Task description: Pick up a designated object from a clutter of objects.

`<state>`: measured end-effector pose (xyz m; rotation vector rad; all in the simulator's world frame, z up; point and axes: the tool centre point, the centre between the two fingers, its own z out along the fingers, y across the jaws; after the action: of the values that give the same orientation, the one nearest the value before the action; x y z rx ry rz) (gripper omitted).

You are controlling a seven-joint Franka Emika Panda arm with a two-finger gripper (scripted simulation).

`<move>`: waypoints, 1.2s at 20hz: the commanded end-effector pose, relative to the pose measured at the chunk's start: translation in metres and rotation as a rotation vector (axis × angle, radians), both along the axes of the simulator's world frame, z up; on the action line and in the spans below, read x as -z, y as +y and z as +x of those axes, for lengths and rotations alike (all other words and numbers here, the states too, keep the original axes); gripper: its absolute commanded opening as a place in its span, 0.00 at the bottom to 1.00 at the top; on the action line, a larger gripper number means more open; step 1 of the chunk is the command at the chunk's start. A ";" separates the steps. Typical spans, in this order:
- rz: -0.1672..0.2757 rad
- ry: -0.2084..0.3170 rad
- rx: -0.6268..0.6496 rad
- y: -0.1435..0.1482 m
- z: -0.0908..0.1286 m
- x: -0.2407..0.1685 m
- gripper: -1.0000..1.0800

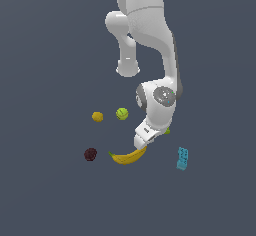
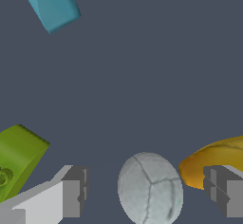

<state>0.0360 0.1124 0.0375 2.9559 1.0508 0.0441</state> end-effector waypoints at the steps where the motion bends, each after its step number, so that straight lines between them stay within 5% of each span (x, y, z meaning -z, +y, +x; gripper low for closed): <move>1: -0.006 0.028 0.007 -0.006 -0.009 0.017 0.96; 2: -0.006 0.028 0.007 -0.006 -0.009 0.017 0.00; 15: -0.001 0.002 0.003 -0.004 0.001 0.001 0.00; 24: -0.001 0.005 0.003 -0.036 0.009 -0.039 0.00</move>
<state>0.0425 0.0846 0.0664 2.9583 1.0475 0.0343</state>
